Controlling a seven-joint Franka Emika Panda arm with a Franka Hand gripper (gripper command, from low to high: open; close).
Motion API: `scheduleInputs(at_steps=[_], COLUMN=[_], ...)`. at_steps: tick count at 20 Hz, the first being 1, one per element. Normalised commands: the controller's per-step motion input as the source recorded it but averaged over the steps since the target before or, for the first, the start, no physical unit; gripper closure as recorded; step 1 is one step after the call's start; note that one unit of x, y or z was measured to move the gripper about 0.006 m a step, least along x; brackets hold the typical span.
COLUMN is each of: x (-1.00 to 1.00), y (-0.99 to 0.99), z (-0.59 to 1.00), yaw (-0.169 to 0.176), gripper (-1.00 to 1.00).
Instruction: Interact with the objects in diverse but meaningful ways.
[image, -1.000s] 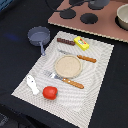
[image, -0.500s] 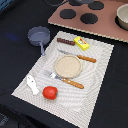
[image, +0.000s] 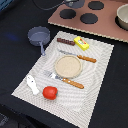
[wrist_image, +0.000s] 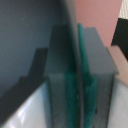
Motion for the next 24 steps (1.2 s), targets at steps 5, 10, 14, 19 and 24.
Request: scheduleInputs(at_steps=[5,10,14,19,24], x=[-0.48,-0.29,-0.29,-0.21,-0.25], y=[-0.32,-0.20,-0.09,0.07,0.07], z=[-0.37,-0.26,-0.24,-0.15,-0.11], yaw=[0.015,0.000,0.000,0.029,0.038], gripper=[1.00,1.00,1.00,1.00,-1.00])
